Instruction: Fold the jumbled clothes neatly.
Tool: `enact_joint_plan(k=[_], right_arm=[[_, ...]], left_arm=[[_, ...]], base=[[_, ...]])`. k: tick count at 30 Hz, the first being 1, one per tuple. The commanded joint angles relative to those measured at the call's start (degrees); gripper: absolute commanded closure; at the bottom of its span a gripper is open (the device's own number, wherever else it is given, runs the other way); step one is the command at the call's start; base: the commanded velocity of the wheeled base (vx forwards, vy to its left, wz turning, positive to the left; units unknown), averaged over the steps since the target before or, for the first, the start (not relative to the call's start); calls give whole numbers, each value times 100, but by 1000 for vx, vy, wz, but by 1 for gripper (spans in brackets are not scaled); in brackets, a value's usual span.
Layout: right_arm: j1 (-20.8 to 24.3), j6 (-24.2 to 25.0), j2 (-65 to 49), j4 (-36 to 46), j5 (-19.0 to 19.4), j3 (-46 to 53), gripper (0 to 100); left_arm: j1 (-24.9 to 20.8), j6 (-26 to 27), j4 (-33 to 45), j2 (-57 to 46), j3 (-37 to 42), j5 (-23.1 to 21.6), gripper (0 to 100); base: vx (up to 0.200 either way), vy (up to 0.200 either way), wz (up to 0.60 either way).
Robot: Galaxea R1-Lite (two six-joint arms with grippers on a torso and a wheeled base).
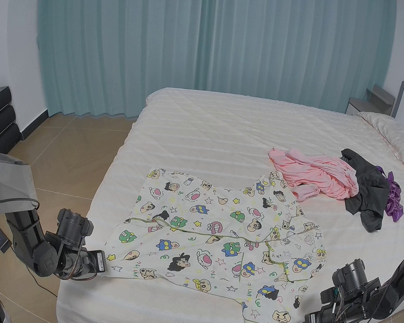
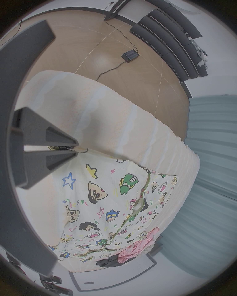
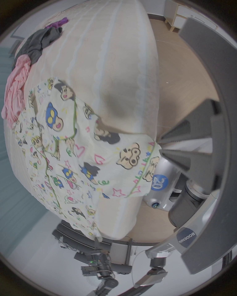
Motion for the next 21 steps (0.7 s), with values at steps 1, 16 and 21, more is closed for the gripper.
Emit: enact_joint_plan(k=[1, 16, 21], right_arm=[[361, -41, 431, -51, -3, 93, 0], [1574, 408, 1178, -218, -1049, -302, 0], [2013, 1032, 1266, -104, -1234, -645, 0]], left_arm=[[1, -9, -29, 87, -13, 2, 100], [44, -18, -38, 236, -154, -7, 100], [71, -18, -38, 245, -162, -16, 100]], base=[[0, 0, 0], [0, 0, 0], [0, 0, 0]])
